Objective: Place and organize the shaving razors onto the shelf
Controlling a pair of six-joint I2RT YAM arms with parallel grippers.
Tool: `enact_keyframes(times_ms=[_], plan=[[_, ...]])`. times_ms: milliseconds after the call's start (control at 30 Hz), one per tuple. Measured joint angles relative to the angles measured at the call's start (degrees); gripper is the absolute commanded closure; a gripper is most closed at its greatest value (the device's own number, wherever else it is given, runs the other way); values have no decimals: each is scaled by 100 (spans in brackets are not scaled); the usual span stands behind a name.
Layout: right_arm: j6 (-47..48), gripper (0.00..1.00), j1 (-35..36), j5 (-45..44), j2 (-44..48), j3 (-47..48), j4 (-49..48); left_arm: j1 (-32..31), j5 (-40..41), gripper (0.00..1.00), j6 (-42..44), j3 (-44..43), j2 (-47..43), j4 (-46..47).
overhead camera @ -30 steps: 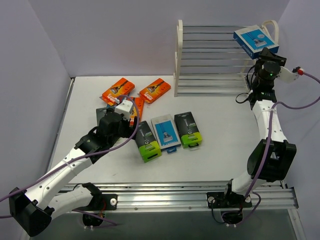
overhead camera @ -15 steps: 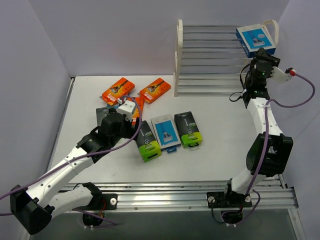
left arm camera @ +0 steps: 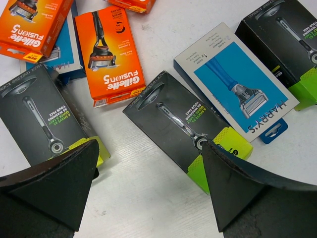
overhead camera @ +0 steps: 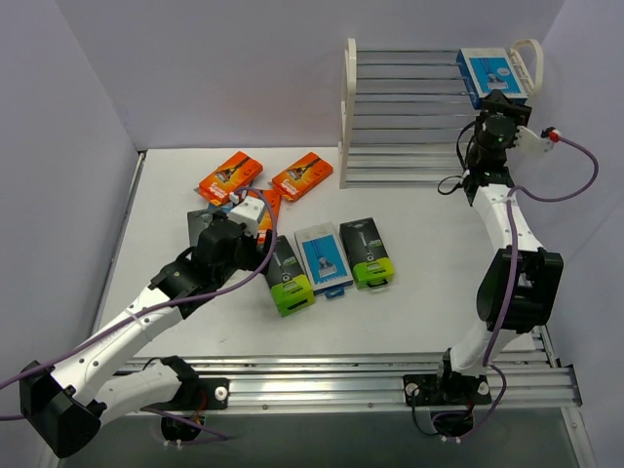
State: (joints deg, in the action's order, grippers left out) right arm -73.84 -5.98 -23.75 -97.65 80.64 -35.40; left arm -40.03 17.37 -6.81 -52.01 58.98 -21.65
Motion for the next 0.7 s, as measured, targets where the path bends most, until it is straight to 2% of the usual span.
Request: enact_keyframes(times_ms=[100, 200, 400, 700], plan=[[59, 44, 7, 22, -20, 105, -2, 0, 2, 6, 2, 0, 0, 0], [114, 33, 7, 46, -20, 170, -42, 0, 2, 6, 2, 0, 0, 0], [321, 19, 7, 160, -20, 190, -26, 0, 7, 6, 7, 0, 0, 0], [516, 14, -81, 487, -17, 450, 358, 0, 37, 6, 9, 0, 2, -28]])
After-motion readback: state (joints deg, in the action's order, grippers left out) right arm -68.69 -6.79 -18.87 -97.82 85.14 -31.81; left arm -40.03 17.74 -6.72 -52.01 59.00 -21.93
